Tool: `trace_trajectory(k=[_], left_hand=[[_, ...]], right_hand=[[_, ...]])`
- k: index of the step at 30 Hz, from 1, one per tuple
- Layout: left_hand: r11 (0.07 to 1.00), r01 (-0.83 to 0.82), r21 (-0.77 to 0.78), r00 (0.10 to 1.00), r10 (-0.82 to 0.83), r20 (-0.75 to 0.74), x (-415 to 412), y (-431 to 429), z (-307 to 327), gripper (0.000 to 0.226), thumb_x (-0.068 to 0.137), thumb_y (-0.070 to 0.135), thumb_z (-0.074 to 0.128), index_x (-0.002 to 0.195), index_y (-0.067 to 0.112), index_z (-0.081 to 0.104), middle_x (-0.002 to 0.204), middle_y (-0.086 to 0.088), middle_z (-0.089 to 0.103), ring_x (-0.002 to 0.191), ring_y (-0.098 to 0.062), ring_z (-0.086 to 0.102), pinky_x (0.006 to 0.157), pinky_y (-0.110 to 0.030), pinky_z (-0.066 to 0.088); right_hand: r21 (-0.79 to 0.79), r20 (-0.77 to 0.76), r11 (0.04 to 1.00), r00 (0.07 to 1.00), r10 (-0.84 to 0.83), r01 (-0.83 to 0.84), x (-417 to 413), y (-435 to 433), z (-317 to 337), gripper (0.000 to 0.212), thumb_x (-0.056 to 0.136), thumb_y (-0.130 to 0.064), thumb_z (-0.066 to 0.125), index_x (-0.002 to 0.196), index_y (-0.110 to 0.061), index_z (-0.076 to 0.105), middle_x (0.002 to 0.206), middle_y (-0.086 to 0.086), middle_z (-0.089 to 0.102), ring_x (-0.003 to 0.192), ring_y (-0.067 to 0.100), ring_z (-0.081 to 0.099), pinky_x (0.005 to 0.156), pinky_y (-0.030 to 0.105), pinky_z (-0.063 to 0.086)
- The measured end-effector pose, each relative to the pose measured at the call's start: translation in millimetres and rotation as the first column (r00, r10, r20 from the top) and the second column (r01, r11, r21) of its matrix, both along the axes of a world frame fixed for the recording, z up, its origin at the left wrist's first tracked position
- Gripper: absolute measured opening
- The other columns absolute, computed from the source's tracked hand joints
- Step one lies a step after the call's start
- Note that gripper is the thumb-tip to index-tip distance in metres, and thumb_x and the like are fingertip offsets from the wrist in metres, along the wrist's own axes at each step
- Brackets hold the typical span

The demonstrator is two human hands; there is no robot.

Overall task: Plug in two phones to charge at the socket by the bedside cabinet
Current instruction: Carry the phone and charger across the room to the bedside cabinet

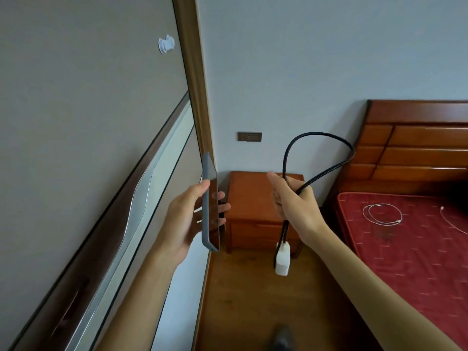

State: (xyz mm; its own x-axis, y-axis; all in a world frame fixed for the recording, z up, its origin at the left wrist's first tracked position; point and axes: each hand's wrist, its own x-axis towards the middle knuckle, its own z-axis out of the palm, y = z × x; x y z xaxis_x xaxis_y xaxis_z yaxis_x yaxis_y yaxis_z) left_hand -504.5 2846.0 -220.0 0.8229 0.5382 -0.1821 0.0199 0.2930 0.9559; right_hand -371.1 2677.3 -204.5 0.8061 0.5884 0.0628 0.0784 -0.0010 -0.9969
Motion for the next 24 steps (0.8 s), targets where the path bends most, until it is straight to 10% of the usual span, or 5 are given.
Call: trace_trajectory(k=[9,13,19,24], left_hand=[[1.000,0.016,0.002,0.996,-0.015,-0.084,111.9,45.4,-21.7,0.058,0.081,0.047,0.060,0.132,0.019,0.059,0.118,-0.010,0.075,0.105,-0.030,0.074,0.078,-0.042,0.062],[0.997,0.064,-0.052,0.993,-0.069,-0.097,180.1,58.7,-24.4,0.038,0.083,0.049,0.057,0.105,0.029,0.080,0.118,-0.011,0.075,0.109,-0.029,0.072,0.092,-0.047,0.057],[0.992,0.042,-0.115,0.997,-0.049,-0.061,273.0,81.9,-35.6,0.056,0.089,0.049,0.056,0.137,0.019,0.059,0.127,-0.015,0.071,0.116,-0.032,0.069,0.094,-0.047,0.055],[0.955,-0.009,-0.297,1.000,0.003,-0.020,323.8,109.9,-45.8,0.052,0.099,0.046,0.040,0.132,0.015,0.065,0.130,-0.020,0.068,0.119,-0.038,0.066,0.092,-0.048,0.059]], right_hand=[[-0.027,-0.059,0.999,0.998,0.027,-0.029,121.7,63.8,-32.8,0.053,0.100,-0.038,0.055,0.049,-0.028,0.045,0.048,-0.009,0.037,0.040,0.007,0.031,0.039,0.018,0.027],[-0.017,-0.102,0.999,0.994,0.050,-0.052,190.6,88.8,-38.9,0.052,0.100,-0.042,0.053,0.056,-0.021,0.035,0.049,-0.009,0.030,0.041,0.008,0.025,0.039,0.019,0.022],[-0.051,-0.108,0.994,0.990,0.086,-0.092,282.4,122.6,-46.4,0.060,0.099,-0.044,0.054,0.068,0.005,0.039,0.055,0.000,0.031,0.046,0.011,0.026,0.044,0.023,0.023],[-0.097,-0.113,0.992,0.991,0.067,-0.078,337.8,142.7,-57.5,0.051,0.098,-0.050,0.053,0.063,-0.012,0.047,0.057,0.003,0.037,0.046,0.009,0.031,0.044,0.020,0.027]])
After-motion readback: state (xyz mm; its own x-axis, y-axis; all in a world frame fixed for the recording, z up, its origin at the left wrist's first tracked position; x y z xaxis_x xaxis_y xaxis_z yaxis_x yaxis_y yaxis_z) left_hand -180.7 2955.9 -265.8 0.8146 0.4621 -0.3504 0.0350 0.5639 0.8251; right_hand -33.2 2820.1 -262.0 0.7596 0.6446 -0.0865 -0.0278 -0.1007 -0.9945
